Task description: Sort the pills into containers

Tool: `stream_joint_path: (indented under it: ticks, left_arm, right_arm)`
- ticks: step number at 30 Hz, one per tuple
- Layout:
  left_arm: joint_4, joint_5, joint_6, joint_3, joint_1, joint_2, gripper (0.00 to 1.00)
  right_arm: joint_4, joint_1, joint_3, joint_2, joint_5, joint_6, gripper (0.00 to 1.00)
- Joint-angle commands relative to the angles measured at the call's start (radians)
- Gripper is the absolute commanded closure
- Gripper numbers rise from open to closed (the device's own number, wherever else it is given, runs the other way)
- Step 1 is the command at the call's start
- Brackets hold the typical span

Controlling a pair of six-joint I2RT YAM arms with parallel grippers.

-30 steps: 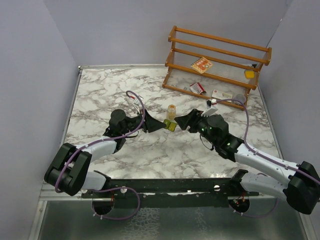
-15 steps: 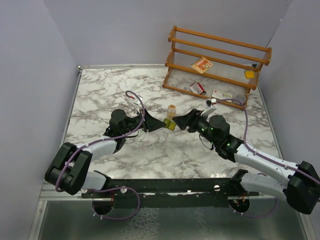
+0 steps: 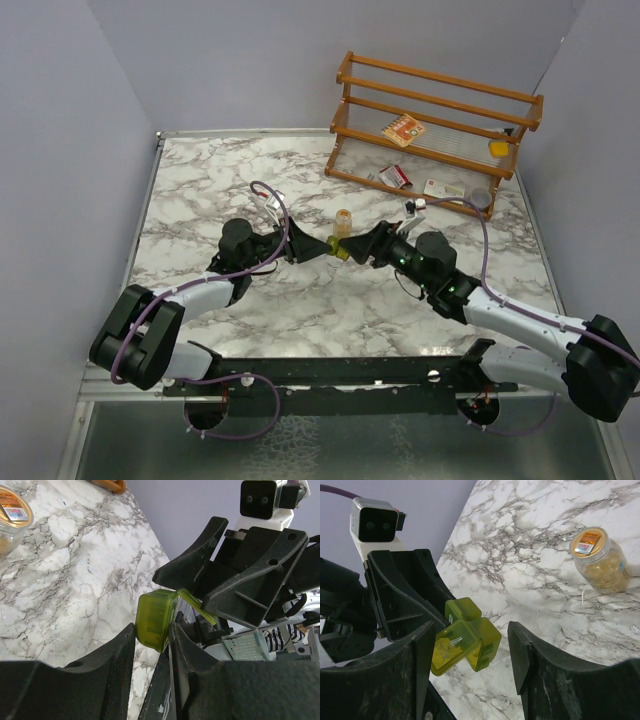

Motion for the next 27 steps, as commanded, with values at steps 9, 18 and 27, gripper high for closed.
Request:
stream_joint_path:
  ticks: [9,18,27]
  left_arm:
    - [0.009,-0.05,-0.026,0.025,0.007,-0.012,1.0]
    - [0.039,-0.057,-0.058,0.03,0.007,-0.018,1.0]
    - [0.062,-0.065,-0.076,0.018,0.007,-0.03,1.0]
  right_arm:
    - [0.12,0.005,-0.016,0.027,-0.111,-0.029,0.48]
    - [0.14,0.005,-0.018,0.049,-0.121,-0.032,0.49]
    - [0.155,0.005,-0.032,0.039,-0.102,-0.047,0.39]
